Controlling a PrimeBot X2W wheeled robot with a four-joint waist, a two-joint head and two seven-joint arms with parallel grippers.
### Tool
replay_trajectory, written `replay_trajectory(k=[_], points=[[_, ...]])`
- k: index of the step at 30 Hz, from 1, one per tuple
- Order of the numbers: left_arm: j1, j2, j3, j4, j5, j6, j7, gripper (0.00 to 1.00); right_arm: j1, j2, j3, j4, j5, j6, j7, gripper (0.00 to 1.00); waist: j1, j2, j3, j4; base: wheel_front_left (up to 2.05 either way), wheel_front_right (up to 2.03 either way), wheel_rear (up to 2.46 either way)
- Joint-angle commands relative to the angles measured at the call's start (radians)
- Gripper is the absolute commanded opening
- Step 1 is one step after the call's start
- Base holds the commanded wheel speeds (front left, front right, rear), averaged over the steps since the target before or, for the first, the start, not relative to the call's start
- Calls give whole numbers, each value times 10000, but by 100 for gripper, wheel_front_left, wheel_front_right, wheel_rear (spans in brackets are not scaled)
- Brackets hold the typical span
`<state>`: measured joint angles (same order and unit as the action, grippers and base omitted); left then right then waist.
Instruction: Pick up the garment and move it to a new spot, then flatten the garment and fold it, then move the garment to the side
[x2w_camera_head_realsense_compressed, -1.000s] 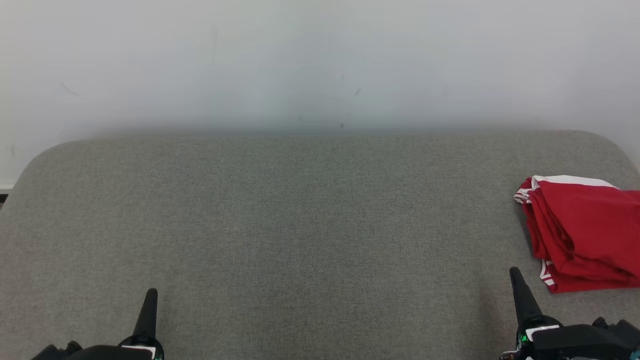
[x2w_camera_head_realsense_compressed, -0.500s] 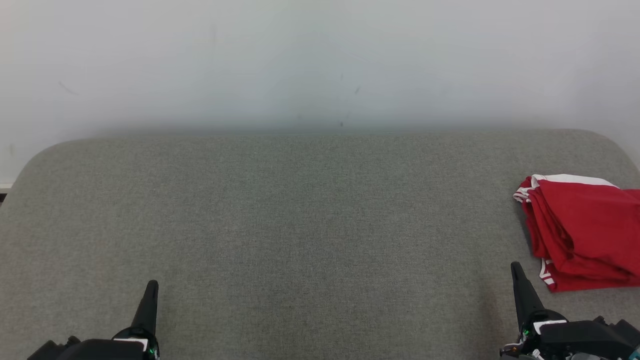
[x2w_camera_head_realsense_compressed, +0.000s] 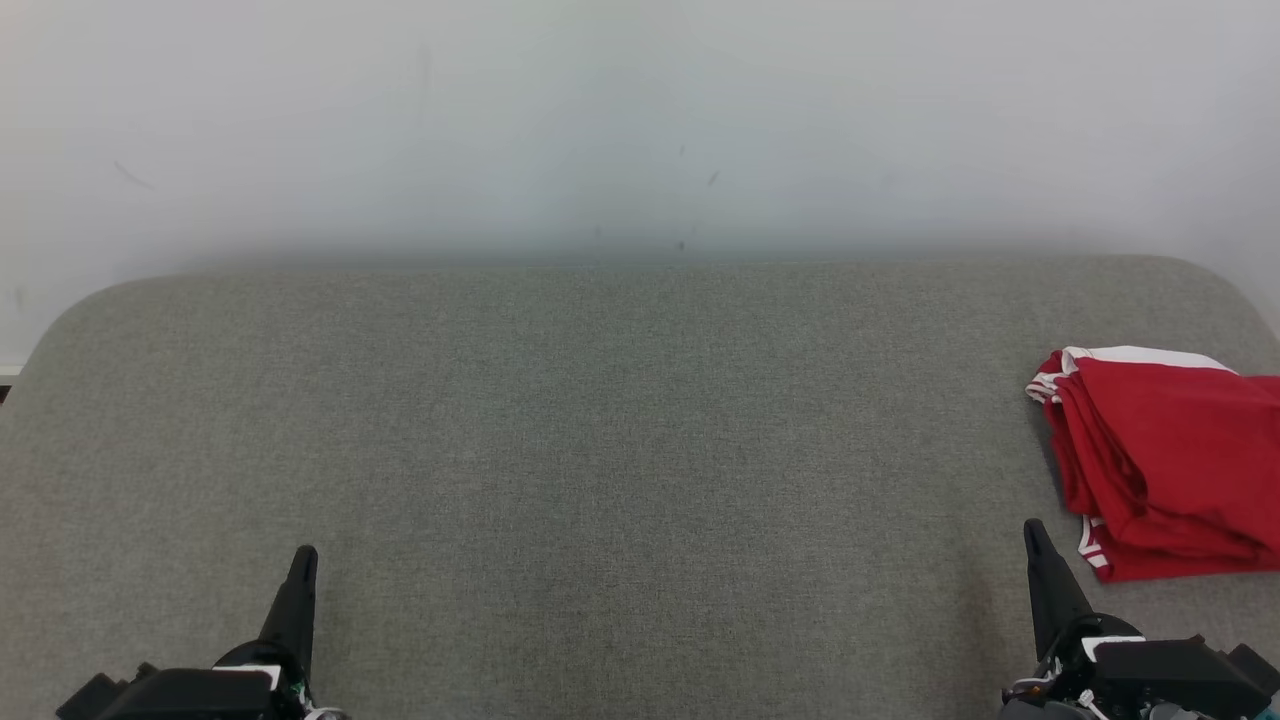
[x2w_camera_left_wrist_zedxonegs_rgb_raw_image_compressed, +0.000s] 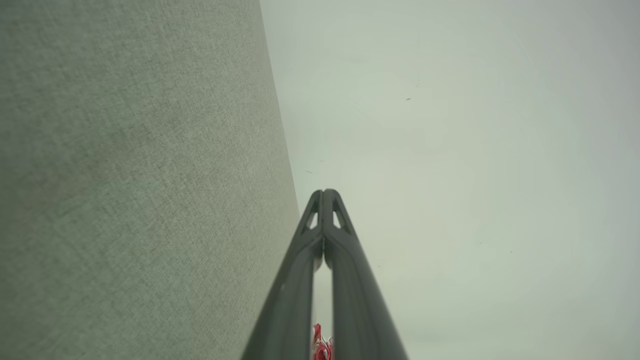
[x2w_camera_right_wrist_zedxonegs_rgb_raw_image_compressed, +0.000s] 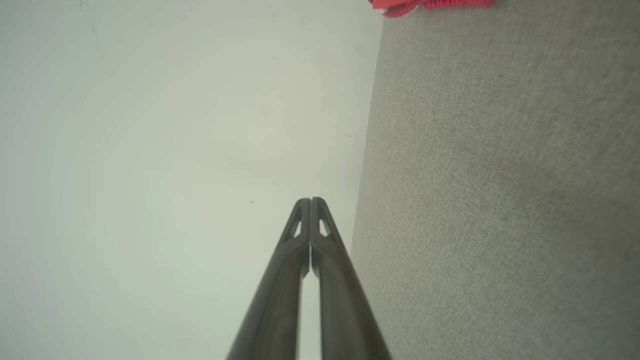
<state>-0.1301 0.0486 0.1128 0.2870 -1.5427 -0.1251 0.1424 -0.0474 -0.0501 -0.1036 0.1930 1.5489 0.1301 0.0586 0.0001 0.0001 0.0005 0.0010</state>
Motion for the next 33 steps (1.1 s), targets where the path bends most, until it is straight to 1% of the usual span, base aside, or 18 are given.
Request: replay_trajectory(k=[1,9,33], points=[[-185,29,56,-36,-206,-66,82,0,-131,-2,-21,1,196,10,39,0,-1,-1,4,-2,0,0,0],[-220,28,92,-27,-678,-70,233,0,-149,0,-37,28,724,11,77,0,-1,-1,22,-11,0,0,0],[-226,27,85,-29,-677,-71,237,0,-145,0,-34,25,706,11,76,0,-1,-1,23,-12,0,0,0]])
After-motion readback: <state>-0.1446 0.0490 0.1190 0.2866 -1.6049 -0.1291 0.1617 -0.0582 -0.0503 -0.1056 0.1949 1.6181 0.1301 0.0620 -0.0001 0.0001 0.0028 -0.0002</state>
